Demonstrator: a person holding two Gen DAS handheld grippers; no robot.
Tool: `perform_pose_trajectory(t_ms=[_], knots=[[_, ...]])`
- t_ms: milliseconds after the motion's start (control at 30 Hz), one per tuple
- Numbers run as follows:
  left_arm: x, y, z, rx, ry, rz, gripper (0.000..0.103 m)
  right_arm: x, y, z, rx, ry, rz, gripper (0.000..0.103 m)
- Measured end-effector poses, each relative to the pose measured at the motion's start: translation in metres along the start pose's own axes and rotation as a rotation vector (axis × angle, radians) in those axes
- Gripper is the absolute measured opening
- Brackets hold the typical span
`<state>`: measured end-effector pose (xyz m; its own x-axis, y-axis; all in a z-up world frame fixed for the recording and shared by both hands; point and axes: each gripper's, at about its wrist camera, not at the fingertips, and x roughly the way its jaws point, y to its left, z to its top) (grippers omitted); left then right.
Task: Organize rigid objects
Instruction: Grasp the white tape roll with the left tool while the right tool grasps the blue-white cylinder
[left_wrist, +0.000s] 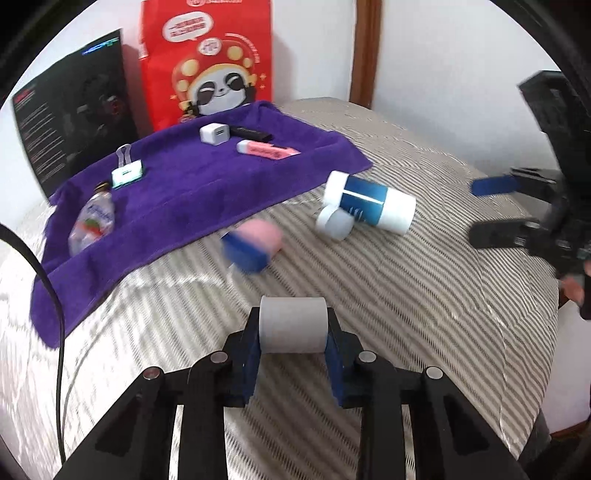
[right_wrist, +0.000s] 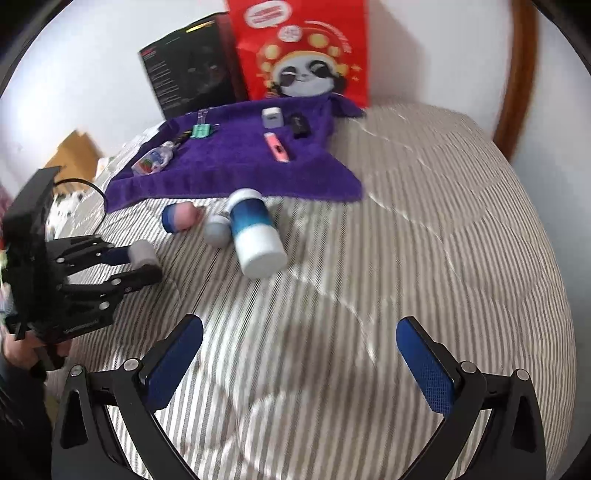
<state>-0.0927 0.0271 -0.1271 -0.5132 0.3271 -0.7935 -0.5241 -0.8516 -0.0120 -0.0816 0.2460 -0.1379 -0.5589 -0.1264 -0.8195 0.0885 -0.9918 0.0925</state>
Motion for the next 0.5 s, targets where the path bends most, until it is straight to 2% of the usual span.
perform_pose_trajectory(t_ms=[333, 500], knots=[[-0.033, 0.027, -0.029, -0.132, -0.005, 0.041, 0.030, 0.039, 0.022, 0.023, -0.150, 0.014, 0.010, 0.098], [-0.039, 0.041, -0.043, -0.216, -0.017, 0.052, 0.030, 0.058, 0.025, 0.024, -0.178, 0.043, 0.010, 0.079]])
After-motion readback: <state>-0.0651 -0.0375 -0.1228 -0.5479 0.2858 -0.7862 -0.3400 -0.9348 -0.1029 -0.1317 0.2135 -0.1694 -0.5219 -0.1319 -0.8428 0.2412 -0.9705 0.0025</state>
